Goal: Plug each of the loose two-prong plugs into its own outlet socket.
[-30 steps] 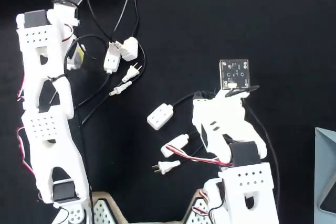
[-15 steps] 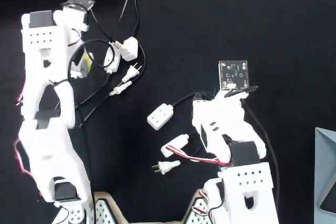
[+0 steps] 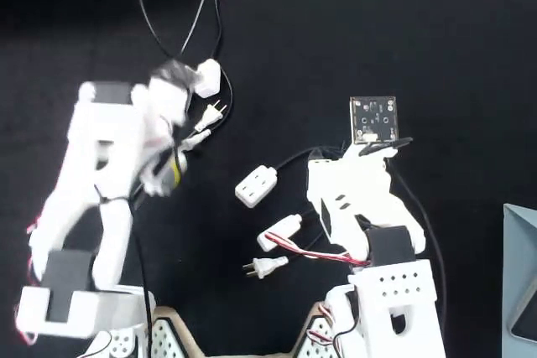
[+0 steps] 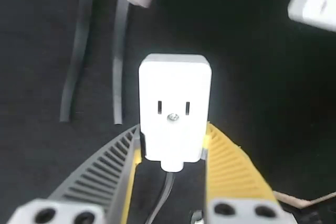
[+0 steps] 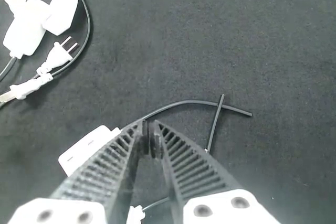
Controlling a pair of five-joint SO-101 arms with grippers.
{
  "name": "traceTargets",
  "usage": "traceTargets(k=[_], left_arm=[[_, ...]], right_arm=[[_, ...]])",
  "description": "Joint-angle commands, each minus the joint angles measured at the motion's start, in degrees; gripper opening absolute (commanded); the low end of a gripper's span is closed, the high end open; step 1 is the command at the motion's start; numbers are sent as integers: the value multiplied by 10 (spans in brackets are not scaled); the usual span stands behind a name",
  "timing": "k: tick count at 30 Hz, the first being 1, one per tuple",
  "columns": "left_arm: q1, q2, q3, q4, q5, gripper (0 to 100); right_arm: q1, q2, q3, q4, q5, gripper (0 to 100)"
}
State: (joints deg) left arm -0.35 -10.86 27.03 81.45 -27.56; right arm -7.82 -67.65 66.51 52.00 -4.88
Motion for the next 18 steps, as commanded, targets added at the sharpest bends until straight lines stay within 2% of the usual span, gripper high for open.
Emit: traceTargets(k=[1, 5, 8, 10, 18], left_arm=[[34, -79, 152, -89, -2, 80], [58, -120, 250, -144, 18, 98], [67, -144, 271, -141, 23, 215], [64, -160, 262, -130, 44, 262], [97, -248, 207, -27, 53, 263]], right_arm=[[4, -7, -4, -9, -4, 15], [4, -7, -4, -9, -4, 15], [4, -7, -4, -9, -4, 15], [4, -7, -4, -9, -4, 15], [4, -7, -4, -9, -5, 15]])
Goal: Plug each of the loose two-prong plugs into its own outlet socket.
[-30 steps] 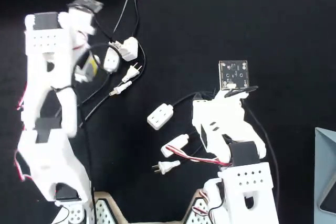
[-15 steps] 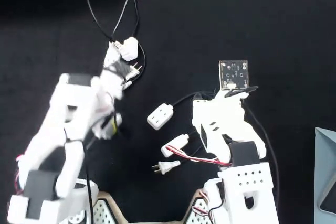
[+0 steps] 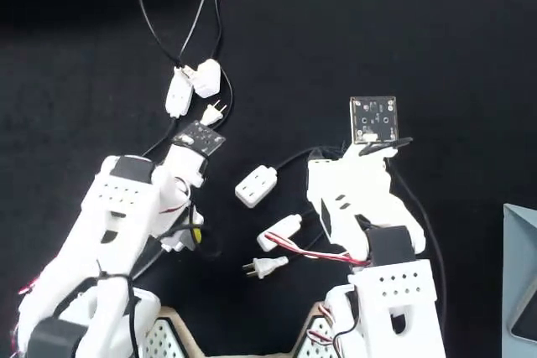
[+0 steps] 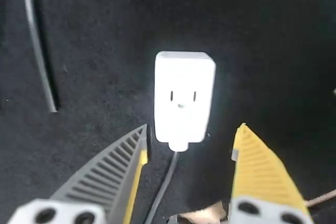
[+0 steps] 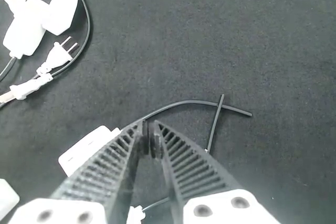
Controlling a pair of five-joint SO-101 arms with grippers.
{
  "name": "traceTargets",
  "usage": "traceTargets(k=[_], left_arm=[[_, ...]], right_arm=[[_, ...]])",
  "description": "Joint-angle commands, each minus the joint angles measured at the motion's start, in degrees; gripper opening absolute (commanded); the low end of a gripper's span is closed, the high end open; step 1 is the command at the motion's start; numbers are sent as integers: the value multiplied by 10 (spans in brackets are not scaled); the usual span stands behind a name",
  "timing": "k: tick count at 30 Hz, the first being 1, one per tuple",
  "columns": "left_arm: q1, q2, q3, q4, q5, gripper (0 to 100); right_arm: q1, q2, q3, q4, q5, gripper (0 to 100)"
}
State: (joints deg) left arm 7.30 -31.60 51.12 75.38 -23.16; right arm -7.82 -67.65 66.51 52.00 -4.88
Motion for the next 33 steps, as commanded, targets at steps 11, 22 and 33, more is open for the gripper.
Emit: traceTargets(k=[11, 22, 33], left_arm=[[34, -47, 98, -95, 11, 266], [-7, 142, 35, -158, 10, 223], [-1, 170, 8, -157, 10, 108]], right_arm=[[4, -7, -4, -9, -4, 15], [4, -7, -4, -9, -5, 15], [4, -7, -4, -9, -4, 15]])
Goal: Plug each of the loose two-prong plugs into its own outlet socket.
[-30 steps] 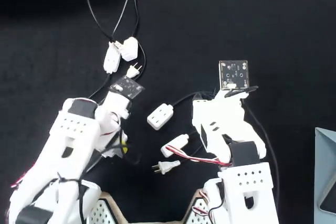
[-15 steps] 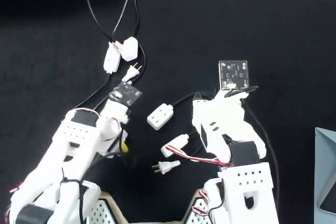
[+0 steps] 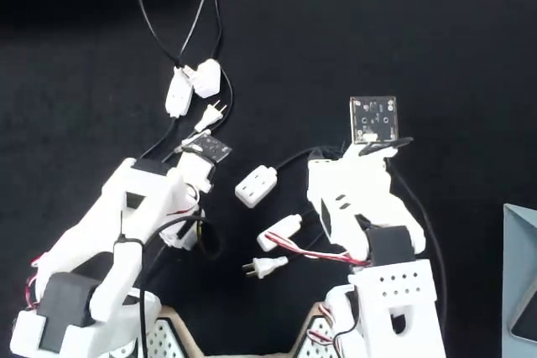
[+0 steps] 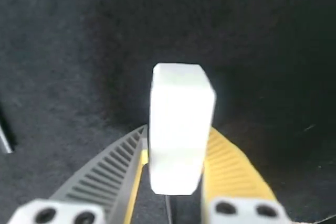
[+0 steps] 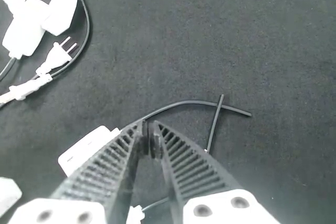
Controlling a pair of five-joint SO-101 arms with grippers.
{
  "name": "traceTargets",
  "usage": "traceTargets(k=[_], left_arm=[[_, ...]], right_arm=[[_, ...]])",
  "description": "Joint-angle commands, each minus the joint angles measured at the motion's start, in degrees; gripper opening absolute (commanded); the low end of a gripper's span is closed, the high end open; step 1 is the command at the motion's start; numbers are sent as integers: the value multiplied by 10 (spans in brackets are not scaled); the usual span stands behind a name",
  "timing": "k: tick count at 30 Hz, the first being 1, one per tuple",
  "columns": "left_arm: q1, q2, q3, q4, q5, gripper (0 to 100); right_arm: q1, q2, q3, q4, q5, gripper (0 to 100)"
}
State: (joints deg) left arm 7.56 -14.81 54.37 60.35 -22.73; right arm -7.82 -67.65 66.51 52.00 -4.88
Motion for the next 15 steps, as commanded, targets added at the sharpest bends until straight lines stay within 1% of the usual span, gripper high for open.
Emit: traceTargets(k=[1, 3, 6, 8, 10, 15], left_arm=[[-4, 2, -27, -7, 5, 107], [-8, 2, -29, -7, 5, 113], [-10, 2, -29, -4, 5, 190], [-10, 2, -36, 13, 9, 236], [-10, -4, -51, 33, 22, 245], [-10, -56, -82, 72, 21, 249]], right_arm=[[4, -7, -4, -9, -4, 15], [4, -7, -4, -9, -4, 15], [4, -7, -4, -9, -4, 15], [4, -7, -4, -9, -3, 15], [4, -7, -4, -9, -3, 15], [4, -7, -4, -9, -3, 15]])
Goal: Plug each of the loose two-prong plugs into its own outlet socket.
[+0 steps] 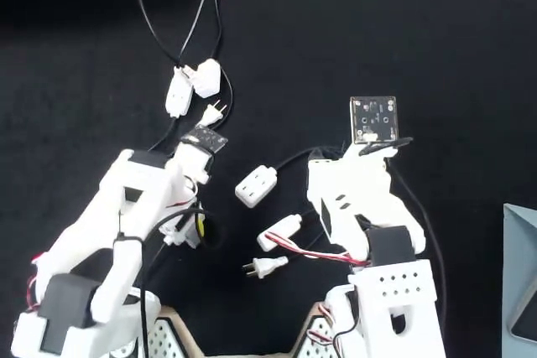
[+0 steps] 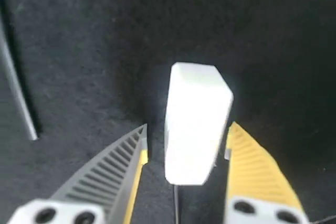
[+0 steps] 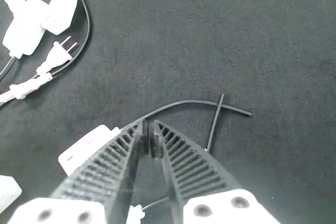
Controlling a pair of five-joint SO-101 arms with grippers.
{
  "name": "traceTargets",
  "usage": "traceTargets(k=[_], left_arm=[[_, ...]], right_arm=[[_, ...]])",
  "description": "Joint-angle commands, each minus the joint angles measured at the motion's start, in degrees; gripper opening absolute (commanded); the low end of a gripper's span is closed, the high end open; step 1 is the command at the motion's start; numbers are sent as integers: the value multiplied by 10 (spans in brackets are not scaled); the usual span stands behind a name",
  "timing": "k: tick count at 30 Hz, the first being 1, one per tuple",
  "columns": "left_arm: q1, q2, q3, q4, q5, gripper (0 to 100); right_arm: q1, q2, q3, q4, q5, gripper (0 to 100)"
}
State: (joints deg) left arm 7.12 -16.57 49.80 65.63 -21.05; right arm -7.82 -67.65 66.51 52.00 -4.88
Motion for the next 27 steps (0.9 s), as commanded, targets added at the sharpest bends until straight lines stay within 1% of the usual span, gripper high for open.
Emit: traceTargets(k=[1, 5, 7, 10, 12, 14, 16, 18, 21, 24, 27], left_arm=[[-6, -50, -41, 24, 4, 249], [-7, -81, -40, 20, 4, 250], [-21, -79, -37, 6, 4, 250], [-71, -65, -37, -29, 0, 250], [-107, -46, -38, -56, -23, 250], [-137, -25, -44, -72, -40, 250], [-155, -11, -59, -69, -47, 250], [-160, -5, -80, -45, -47, 250], [-152, -7, -122, 18, -45, 248], [-124, -23, -160, 89, -45, 246], [-84, -57, -172, 137, -44, 245]], right_arm=[[4, -7, -4, -9, -3, 15], [4, -7, -4, -9, -3, 15], [4, -7, -3, -9, -3, 15], [4, -7, -3, -9, -3, 15], [4, -7, -3, -9, -4, 15], [4, -7, -3, -9, -4, 15], [4, -7, -3, -9, -4, 15], [4, -7, -3, -9, -4, 15], [4, -7, -3, -9, -4, 15], [4, -7, -3, -9, -4, 15], [4, -7, -3, -9, -4, 15]])
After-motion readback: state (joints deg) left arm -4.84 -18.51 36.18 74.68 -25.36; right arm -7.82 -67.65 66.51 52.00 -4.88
